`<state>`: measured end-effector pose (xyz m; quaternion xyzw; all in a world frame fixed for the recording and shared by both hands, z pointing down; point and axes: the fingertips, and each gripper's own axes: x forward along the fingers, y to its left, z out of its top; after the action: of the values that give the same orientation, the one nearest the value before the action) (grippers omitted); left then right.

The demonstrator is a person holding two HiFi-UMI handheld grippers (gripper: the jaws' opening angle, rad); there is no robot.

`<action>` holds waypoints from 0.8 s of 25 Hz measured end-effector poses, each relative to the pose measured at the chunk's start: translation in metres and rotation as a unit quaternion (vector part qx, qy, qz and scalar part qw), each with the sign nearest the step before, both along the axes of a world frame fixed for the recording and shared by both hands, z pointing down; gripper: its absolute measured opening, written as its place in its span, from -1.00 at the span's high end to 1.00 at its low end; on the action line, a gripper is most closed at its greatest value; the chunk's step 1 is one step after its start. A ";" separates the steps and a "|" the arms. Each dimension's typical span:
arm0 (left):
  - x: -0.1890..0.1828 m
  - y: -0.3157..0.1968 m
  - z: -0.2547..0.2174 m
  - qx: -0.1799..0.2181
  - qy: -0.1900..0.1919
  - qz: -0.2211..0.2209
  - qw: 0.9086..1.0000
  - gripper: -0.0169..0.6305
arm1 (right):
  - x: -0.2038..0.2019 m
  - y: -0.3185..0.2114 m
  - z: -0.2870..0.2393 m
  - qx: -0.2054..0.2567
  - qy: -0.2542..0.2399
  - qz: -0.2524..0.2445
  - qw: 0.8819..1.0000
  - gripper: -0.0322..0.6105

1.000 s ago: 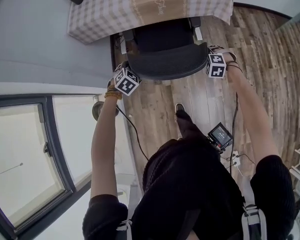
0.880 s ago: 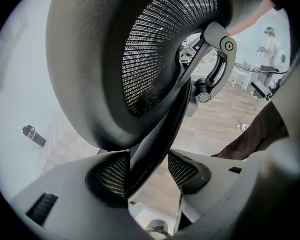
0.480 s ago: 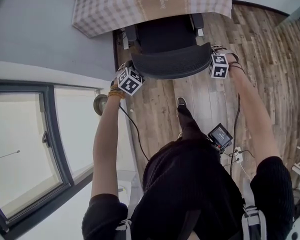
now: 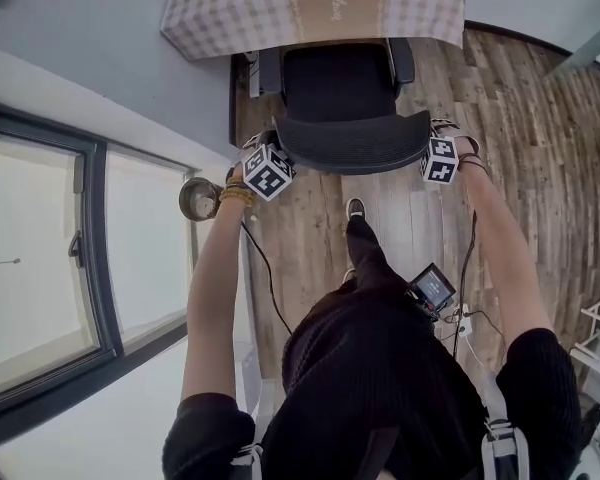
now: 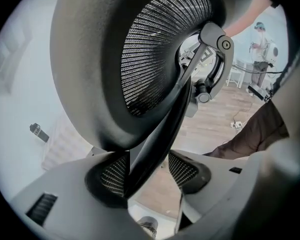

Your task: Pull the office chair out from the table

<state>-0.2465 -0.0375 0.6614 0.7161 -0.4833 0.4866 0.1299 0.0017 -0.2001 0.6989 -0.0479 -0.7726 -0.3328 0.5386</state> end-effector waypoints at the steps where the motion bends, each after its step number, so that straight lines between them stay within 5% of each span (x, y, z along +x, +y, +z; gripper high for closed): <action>1: 0.004 0.006 -0.001 0.002 -0.001 0.000 1.000 0.17 | 0.004 0.006 0.000 0.001 0.000 0.001 1.000 0.55; 20: 0.076 0.121 -0.001 0.004 -0.001 0.006 1.000 0.16 | 0.079 0.123 0.000 0.007 -0.005 0.002 1.000 0.58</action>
<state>-0.1703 0.0833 0.6602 0.7191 -0.4808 0.4862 0.1239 0.0802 -0.0773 0.6986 -0.0406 -0.7728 -0.3376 0.5359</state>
